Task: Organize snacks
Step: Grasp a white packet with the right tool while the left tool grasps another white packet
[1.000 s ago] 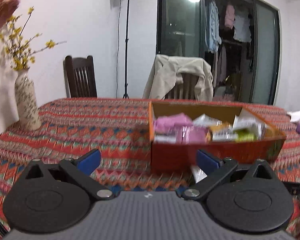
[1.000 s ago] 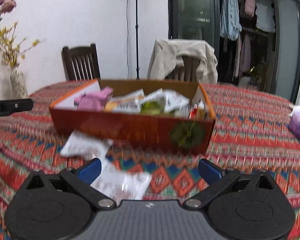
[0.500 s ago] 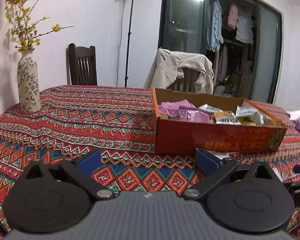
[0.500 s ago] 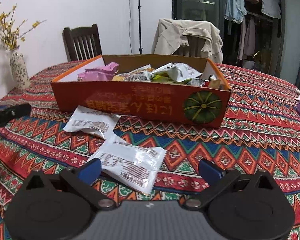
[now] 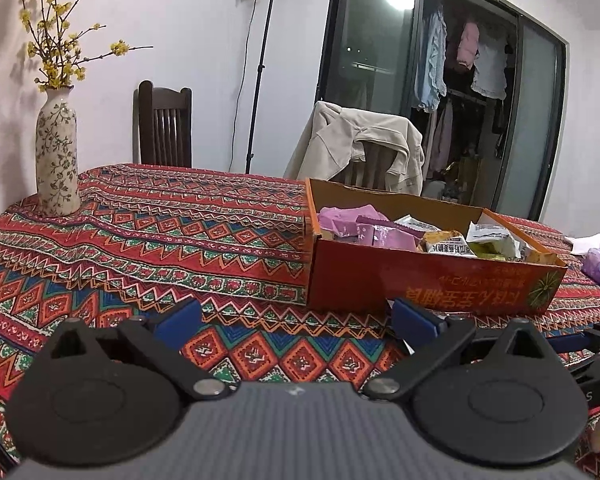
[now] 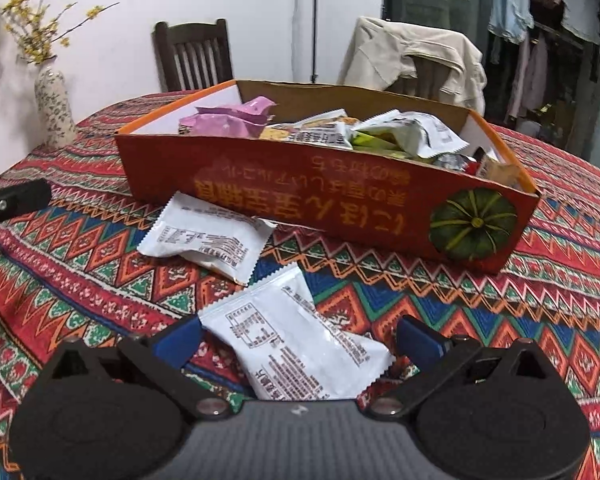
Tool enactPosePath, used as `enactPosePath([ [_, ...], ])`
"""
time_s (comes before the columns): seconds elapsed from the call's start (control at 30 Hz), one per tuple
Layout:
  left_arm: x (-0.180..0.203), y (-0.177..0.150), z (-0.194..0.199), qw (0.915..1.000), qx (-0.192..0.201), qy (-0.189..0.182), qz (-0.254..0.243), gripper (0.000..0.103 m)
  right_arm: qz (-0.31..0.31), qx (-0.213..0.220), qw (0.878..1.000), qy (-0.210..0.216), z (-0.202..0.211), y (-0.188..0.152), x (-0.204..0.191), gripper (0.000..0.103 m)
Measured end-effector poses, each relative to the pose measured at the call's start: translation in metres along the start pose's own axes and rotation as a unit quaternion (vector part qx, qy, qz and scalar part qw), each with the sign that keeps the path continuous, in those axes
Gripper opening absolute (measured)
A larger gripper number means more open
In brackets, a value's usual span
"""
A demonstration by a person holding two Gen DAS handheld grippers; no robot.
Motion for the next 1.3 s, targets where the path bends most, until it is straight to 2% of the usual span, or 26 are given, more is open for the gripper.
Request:
enactPosePath([
  [0.07,0.000,0.000,0.000,1.0000,-0.001,0.000,0.001,0.103,0.003,0.007,1.000,0.007,0.002,-0.002,0.001,0.103],
  [0.13,0.000,0.000,0.000,1.0000,-0.002,0.000,0.001,0.103,0.006,0.017,1.000,0.008,0.006,-0.005,0.001,0.096],
  [0.17,0.000,0.000,-0.001,1.0000,-0.004,0.001,0.000,0.103,0.008,0.023,1.000,0.010,0.009,-0.005,0.000,0.084],
  [0.2,0.000,0.000,-0.002,1.0000,-0.005,0.001,0.000,0.103,0.012,0.030,0.999,0.014,0.012,-0.005,0.000,0.068],
  [0.27,0.000,0.000,-0.003,1.0000,-0.007,0.003,0.001,0.103,0.019,0.038,0.999,0.013,0.016,-0.005,-0.001,0.046],
  [0.37,-0.001,0.000,-0.004,0.9999,-0.009,0.007,0.001,0.103,0.016,0.049,0.999,0.009,0.018,-0.008,0.000,0.042],
  [0.6,0.004,-0.001,-0.006,0.9994,-0.015,0.028,-0.009,0.103,-0.044,0.094,0.995,-0.009,0.032,-0.014,0.021,0.041],
  [0.73,0.018,0.001,-0.006,0.9989,-0.029,0.031,-0.019,0.103,-0.082,0.100,0.991,-0.035,0.034,-0.018,0.036,0.041],
  [1.0,0.073,-0.001,-0.026,0.9965,-0.068,0.021,-0.044,0.103,-0.127,0.114,0.983,-0.066,0.040,-0.025,0.052,0.041],
  [1.3,0.127,-0.016,-0.067,0.9908,-0.113,0.048,-0.057,0.103,-0.160,0.121,0.977,-0.068,0.044,-0.032,0.067,0.041],
])
Point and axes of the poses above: each gripper's, at about its wrist camera, not at the fingertips, and z roughly against the way its jaws point, x to its right, y to its top, the point moved 1 cm from there along -z, roughly the way its jaws point, and after that the axes turned 12 degrees about z, right-handed, at the moved point
